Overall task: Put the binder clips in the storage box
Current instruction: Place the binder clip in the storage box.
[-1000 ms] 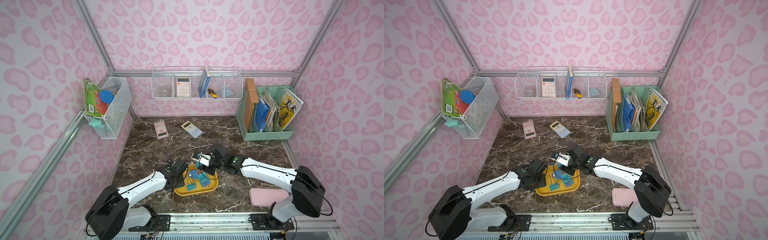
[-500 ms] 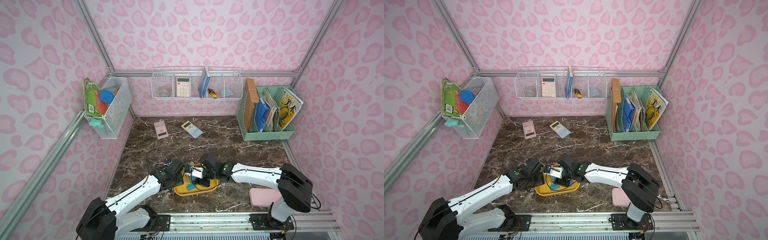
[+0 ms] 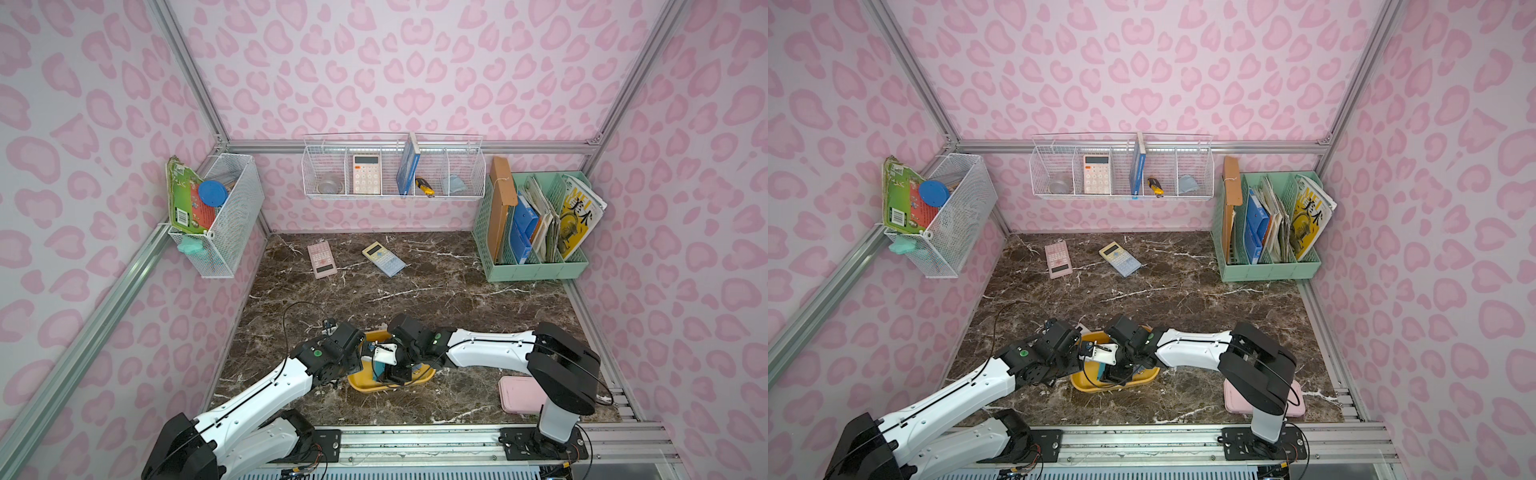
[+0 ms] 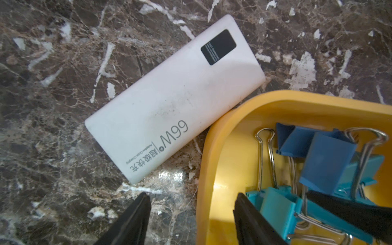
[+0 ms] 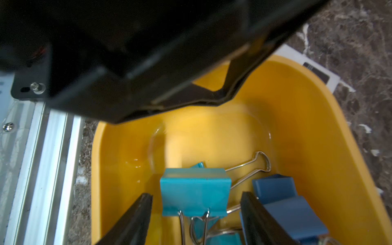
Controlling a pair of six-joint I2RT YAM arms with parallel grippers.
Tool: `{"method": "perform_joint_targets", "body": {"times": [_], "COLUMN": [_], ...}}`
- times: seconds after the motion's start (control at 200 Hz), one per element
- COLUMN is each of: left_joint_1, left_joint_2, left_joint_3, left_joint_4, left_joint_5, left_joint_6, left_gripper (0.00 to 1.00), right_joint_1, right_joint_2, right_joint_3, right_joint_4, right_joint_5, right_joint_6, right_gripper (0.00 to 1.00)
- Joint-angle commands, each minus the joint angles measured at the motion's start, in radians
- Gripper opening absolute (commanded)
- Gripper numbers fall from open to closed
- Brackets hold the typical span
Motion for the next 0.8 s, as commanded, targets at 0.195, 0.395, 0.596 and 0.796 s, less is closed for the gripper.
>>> {"method": "perform_joint_targets", "body": {"times": [0.195,0.395,0.596,0.796], "left_joint_1": [0.000,0.001,0.001,0.000], "left_joint_2": [0.008,0.033,0.024,0.028], "left_joint_3": [-0.006,-0.008,0.013,0.065], "left_joint_4": [0.005,0.049,0.073,0.071], "left_joint_5": [0.005,0.028,0.025,0.002], "left_joint_6": [0.006,0.017,0.045,0.083], "left_gripper": [0.67,0.67,0.67,0.67], "right_joint_1": [-0.073,-0.166,-0.241,-0.286], "right_joint_2": [-0.168,-0.370,-0.581,-0.714], "right_joint_3": [-0.081,-0.182,-0.339,-0.405], "right_joint_4": [0.119,0.173,0.281,0.262], "right_joint_5": [-0.058,-0.028,0.214,0.394], "right_joint_6": [0.051,0.151,0.269,0.312], "right_gripper": [0.85,0.82,0.77,0.76]}}
